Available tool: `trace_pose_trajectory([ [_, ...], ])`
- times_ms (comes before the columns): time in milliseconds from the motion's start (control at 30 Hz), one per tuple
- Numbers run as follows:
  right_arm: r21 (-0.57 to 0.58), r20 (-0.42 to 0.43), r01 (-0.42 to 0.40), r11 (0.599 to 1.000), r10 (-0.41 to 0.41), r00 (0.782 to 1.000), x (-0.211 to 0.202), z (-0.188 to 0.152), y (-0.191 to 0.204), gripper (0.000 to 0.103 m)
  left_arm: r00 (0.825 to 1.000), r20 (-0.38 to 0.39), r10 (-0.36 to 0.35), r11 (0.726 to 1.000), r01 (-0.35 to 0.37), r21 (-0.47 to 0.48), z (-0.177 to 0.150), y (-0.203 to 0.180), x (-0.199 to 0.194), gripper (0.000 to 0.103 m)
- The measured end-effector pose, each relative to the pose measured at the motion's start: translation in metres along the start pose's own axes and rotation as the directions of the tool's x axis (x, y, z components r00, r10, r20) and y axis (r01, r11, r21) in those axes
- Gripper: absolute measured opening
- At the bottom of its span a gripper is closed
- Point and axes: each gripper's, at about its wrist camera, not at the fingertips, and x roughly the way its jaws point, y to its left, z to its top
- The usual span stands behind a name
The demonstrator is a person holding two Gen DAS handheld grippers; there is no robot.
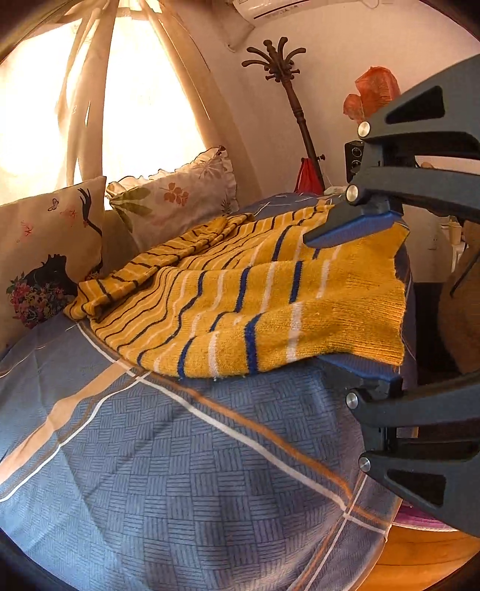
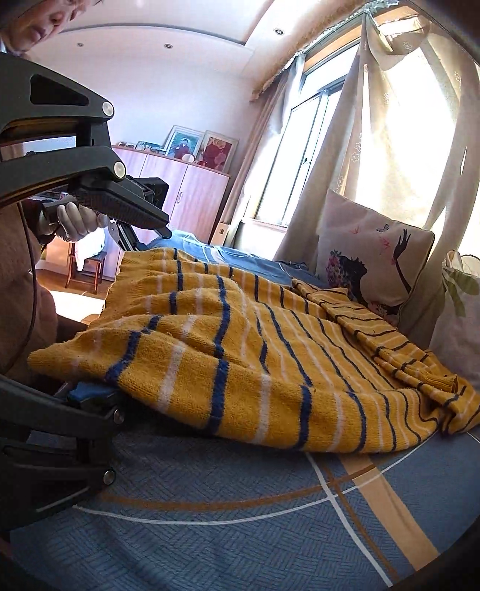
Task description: Fold small clothes
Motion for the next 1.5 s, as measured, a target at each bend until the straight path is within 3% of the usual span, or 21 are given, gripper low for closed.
trace_pose_trajectory([
  [133,0.002,-0.014,0.001,1.0,-0.001,1.0,0.005,-0.007,0.0,0.075,1.0,-0.018,-0.008,1.0,0.008,-0.003,-0.007,0.003,0.0,0.054],
  [267,-0.026,0.028,0.1,0.995,-0.099,0.995,0.01,-0.014,0.009,0.072,1.0,-0.01,0.012,1.0,-0.012,0.002,-0.005,-0.005,0.004,0.053],
  [300,-0.034,0.04,0.132,0.991,-0.13,0.991,0.012,-0.016,0.012,0.063,1.0,-0.004,0.026,1.0,-0.026,0.001,-0.005,-0.008,0.006,0.048],
  [333,-0.038,0.048,0.165,0.986,-0.164,0.985,0.015,-0.018,0.013,0.04,0.999,-0.009,0.052,0.999,-0.052,-0.002,-0.004,-0.01,0.009,0.022],
  [367,-0.034,0.049,0.202,0.979,-0.201,0.978,0.018,-0.02,0.013,0.026,0.996,-0.023,0.083,0.997,-0.083,-0.003,-0.002,-0.011,0.013,0.008],
  [400,-0.022,0.043,0.23,0.973,-0.229,0.973,0.022,-0.02,0.011,0.014,0.995,-0.022,0.097,0.995,-0.097,-0.009,0.0,-0.011,0.013,0.008],
  [533,-0.001,0.069,0.178,0.984,-0.177,0.982,0.012,-0.013,0.008,0.012,0.995,0.029,0.093,0.994,-0.095,0.061,0.0,-0.036,-0.006,0.008],
  [700,-0.044,0.101,0.026,0.999,-0.022,0.995,-0.021,-0.013,0.027,0.01,0.993,0.104,0.056,0.978,-0.076,0.195,-0.006,-0.077,-0.039,0.007],
  [867,-0.066,0.101,-0.056,0.996,0.063,0.993,-0.042,-0.026,0.035,0.01,0.991,0.127,0.031,0.971,-0.06,0.233,-0.017,-0.085,-0.055,0.007],
  [1000,-0.046,0.069,-0.055,0.997,0.058,0.996,-0.037,-0.027,0.027,0.01,0.991,0.115,0.062,0.98,-0.082,0.182,-0.008,-0.069,-0.046,0.007],
  [1200,-0.048,0.052,-0.083,0.995,0.086,0.995,-0.027,0.0,0.03,0.01,0.988,0.14,0.066,0.983,-0.088,0.159,0.017,-0.059,-0.037,0.007],
  [1500,-0.121,0.112,-0.021,0.992,0.035,0.993,-0.009,0.095,0.059,0.01,0.979,0.177,0.106,0.955,-0.15,0.256,0.114,-0.114,0.015,0.007],
])
